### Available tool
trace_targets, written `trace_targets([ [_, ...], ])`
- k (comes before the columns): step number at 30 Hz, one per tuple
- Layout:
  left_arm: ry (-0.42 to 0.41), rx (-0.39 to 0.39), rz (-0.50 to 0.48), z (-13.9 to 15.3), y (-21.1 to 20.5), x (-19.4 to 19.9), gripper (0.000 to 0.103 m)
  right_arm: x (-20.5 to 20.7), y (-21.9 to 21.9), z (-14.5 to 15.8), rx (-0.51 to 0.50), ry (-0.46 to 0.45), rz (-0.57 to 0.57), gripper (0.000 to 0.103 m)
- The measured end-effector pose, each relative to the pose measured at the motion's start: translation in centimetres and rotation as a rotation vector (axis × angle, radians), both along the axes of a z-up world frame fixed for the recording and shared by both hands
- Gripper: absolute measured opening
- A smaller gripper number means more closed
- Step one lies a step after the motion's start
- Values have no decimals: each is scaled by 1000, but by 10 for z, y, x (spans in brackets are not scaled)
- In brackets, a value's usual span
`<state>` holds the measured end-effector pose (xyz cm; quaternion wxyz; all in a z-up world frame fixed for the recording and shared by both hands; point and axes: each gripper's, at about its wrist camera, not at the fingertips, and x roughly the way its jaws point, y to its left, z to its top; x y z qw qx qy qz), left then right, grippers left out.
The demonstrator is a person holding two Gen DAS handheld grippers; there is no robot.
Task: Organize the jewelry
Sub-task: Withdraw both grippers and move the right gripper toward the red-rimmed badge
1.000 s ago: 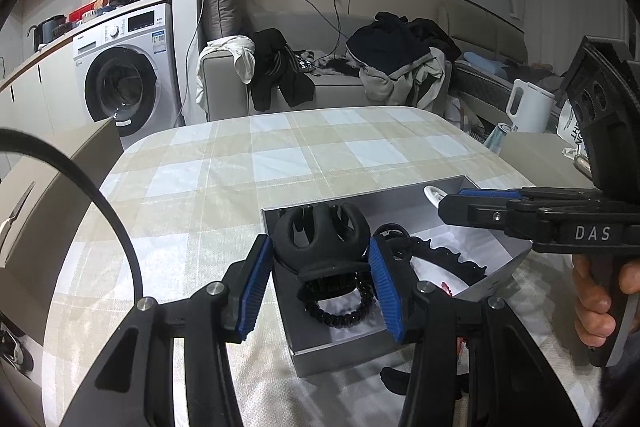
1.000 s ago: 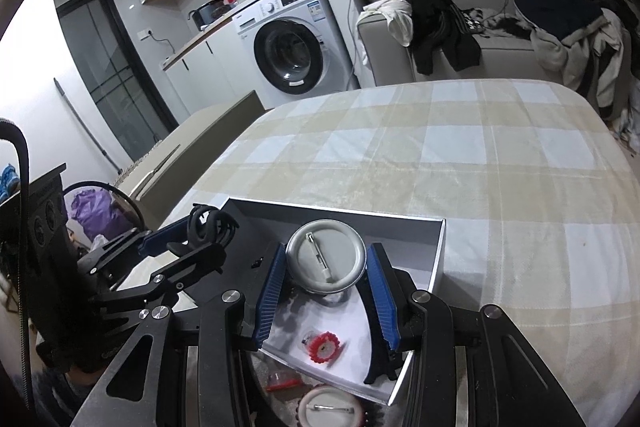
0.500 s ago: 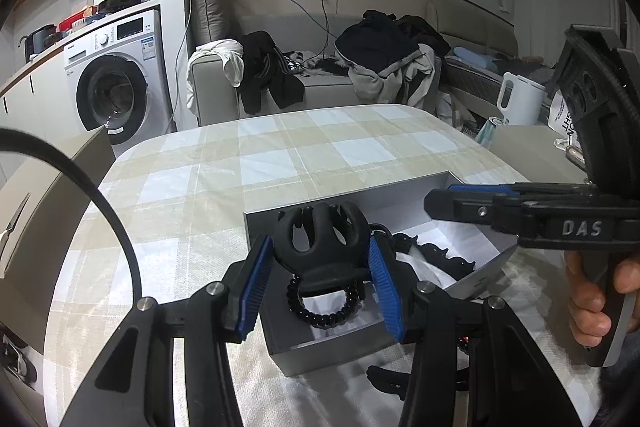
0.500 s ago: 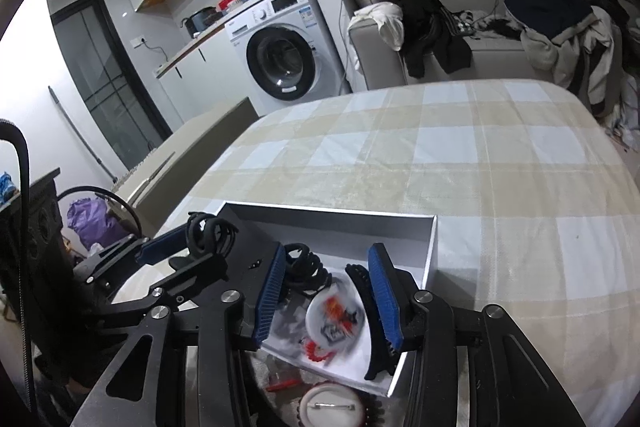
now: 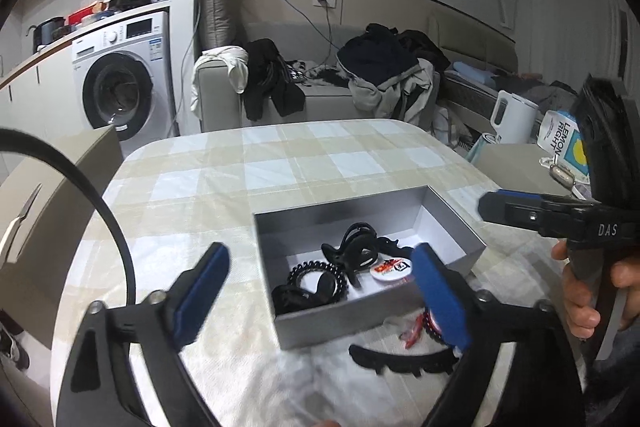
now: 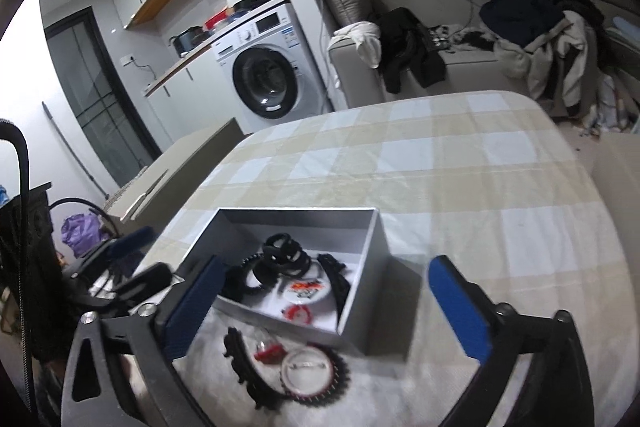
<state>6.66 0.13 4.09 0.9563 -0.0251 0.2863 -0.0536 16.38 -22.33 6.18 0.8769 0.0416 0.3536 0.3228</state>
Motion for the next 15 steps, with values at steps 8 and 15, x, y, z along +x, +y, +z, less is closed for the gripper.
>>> trace_targets([
  [8, -1, -8, 15, -6, -2, -22, 102, -24, -11, -7, -122, -33, -8, 103],
  [15, 29, -3, -3, -19, -6, -19, 102, -26, -3, -31, -209, 20, 60, 102],
])
